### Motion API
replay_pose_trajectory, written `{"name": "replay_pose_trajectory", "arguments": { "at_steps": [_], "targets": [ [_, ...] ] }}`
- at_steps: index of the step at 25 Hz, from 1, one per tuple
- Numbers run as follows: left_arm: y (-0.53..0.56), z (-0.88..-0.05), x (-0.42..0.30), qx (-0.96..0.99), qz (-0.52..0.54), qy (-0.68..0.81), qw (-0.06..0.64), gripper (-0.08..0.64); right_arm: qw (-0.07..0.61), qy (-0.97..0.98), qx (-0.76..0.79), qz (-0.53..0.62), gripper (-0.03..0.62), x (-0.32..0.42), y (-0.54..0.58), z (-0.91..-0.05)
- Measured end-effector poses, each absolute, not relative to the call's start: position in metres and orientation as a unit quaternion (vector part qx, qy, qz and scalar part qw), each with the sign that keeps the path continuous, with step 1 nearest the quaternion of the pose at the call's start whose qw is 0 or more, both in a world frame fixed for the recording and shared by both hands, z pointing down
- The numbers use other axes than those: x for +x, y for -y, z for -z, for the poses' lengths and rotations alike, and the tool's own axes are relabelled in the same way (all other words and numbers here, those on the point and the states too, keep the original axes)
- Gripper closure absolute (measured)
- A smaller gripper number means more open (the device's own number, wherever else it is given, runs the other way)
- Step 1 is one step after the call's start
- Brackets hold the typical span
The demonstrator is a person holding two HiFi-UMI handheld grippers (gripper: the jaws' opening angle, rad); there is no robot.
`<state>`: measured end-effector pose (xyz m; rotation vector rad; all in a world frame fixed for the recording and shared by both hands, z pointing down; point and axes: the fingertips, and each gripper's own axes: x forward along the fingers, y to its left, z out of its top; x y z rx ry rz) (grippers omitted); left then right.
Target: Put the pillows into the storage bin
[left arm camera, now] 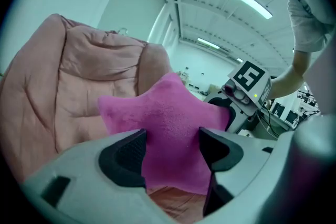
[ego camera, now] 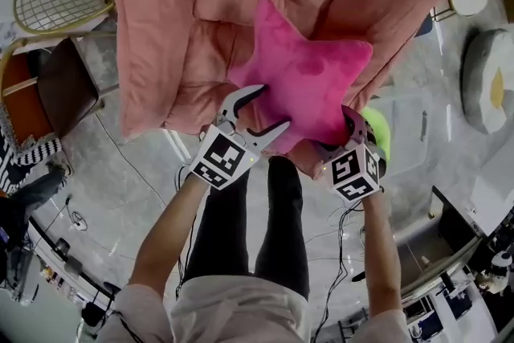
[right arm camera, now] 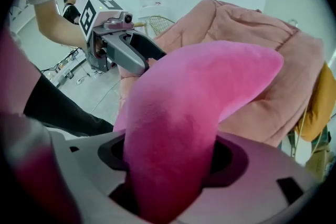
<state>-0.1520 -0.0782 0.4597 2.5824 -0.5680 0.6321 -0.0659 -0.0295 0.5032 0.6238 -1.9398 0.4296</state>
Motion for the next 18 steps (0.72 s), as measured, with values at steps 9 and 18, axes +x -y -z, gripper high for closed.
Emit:
{"name": "replay_pose_trajectory", "arguments": {
  "at_steps": [9, 18],
  "targets": [
    [0.051, -0.419, -0.070, 0.956, -0.204, 0.164, 0.135, 0.245, 0.434, 0.804, 0.340, -0.225, 0.239, -0.004, -0.015, -0.475],
    [0.019, -0.391, 0.019, 0.969, -0.207, 0.095, 0.094, 0.247, 0.339, 0.790, 0.411, -0.304, 0.238, 0.062, -0.060, -0.460]
  ]
}}
